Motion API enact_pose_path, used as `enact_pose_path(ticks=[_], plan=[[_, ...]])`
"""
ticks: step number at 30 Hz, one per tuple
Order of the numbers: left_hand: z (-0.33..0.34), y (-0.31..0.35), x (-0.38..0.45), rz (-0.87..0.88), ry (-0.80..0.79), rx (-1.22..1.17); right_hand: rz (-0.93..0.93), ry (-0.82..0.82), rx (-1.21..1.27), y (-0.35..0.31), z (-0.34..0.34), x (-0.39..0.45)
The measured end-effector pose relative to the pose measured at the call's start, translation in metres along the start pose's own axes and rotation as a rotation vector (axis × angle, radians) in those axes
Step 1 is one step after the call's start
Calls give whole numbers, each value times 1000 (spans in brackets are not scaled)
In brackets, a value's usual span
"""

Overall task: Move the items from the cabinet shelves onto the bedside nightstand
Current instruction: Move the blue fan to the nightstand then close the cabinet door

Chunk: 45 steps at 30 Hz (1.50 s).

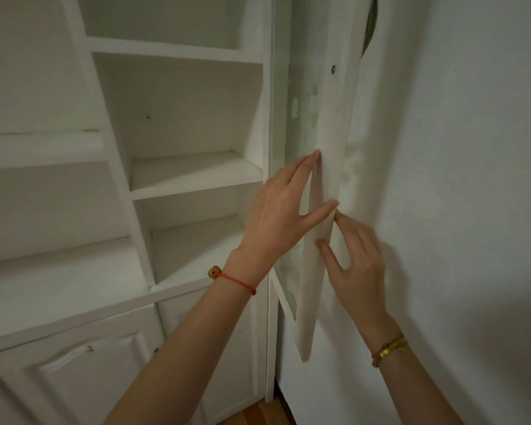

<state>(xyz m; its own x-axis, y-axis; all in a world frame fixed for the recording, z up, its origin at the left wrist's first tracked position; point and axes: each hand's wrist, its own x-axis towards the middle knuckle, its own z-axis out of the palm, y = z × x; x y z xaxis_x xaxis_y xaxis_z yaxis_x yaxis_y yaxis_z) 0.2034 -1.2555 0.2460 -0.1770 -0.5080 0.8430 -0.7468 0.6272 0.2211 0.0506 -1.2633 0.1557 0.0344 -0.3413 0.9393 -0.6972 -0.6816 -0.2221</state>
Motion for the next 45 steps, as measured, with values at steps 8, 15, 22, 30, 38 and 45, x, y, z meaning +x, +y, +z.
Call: enact_pose_path(ticks=[8, 15, 22, 30, 38, 45], plan=[[-70, -41, -39, -103, 67, 172, -163, -47, 202, -58, 69, -3], [-124, -77, -56, -195, 113, 427, -174, -125, 385, -101, 130, 8], [-147, -110, -55, -352, 105, 509, -195, -188, 503, -124, 192, 25], [-159, -166, -49, -413, 46, 554, -232, -170, 447, -138, 256, 40], [-165, -230, -46, -345, 90, 528, -260, -138, 365, -145, 310, 52], [-171, -275, -41, -262, 108, 520, -238, -105, 335, -154, 345, 59]])
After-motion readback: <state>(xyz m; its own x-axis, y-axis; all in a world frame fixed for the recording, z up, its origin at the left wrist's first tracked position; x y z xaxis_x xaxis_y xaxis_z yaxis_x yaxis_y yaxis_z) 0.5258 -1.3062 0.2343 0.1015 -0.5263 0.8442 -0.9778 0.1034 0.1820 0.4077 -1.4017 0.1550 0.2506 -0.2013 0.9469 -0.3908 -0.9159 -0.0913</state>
